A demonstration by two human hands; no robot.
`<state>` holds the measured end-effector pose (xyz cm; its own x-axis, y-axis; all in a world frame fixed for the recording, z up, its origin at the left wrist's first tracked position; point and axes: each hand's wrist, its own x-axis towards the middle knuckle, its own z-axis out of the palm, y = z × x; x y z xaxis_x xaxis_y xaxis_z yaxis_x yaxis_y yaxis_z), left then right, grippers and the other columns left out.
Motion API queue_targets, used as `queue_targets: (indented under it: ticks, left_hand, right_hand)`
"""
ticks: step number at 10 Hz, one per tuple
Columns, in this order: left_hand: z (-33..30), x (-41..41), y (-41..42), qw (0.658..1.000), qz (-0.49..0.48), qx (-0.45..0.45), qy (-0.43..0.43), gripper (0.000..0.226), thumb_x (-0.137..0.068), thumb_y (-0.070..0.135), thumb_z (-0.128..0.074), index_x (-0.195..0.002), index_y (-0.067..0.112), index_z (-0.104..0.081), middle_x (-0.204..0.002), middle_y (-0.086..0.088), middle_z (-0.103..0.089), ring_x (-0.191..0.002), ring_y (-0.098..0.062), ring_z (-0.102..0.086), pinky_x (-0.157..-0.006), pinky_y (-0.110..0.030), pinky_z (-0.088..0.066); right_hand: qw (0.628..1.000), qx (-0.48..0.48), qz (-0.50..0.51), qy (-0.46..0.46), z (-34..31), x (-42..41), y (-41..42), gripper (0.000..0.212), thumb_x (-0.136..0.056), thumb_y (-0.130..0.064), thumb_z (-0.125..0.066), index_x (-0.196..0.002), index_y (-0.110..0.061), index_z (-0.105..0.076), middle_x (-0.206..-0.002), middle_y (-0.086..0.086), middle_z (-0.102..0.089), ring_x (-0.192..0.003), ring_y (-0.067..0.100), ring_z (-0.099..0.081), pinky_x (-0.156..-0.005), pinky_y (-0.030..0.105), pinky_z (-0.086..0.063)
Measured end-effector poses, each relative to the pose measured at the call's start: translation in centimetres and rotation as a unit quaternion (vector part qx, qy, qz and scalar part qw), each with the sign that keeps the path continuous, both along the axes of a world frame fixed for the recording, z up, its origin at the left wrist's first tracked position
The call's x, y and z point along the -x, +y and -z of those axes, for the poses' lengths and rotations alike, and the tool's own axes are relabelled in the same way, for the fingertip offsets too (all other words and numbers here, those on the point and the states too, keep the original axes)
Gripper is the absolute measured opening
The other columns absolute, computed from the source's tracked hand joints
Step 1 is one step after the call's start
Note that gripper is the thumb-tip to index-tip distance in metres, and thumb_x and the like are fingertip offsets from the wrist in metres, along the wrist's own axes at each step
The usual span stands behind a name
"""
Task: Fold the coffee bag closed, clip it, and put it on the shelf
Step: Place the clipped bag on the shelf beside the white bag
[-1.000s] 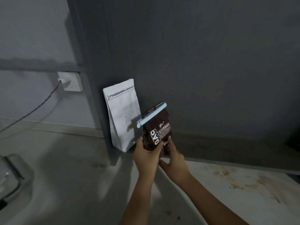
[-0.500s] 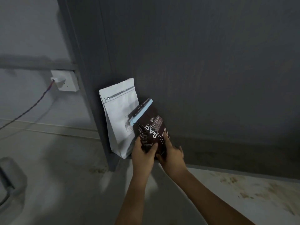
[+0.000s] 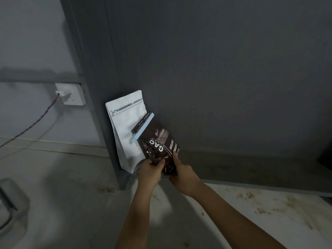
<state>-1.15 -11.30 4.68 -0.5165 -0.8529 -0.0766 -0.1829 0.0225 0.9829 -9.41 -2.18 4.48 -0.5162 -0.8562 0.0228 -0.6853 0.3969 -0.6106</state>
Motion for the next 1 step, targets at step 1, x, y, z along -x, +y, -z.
queue_targets:
  ticks: [1]
  left_hand:
    - [-0.57, -0.77, -0.16, 0.994, 0.045, -0.001, -0.095, 0.020, -0.088, 0.025, -0.061, -0.087, 0.006, -0.066, -0.088, -0.017, -0.070, -0.080, -0.031, -0.067, -0.080, -0.038, -0.058]
  right_hand:
    - [1.000, 0.008, -0.024, 0.008, -0.24, 0.51, 0.70, 0.059, -0.082, -0.005, -0.052, -0.137, -0.011, -0.034, -0.120, 0.022, -0.062, -0.111, 0.038, -0.056, -0.087, 0.030, -0.044]
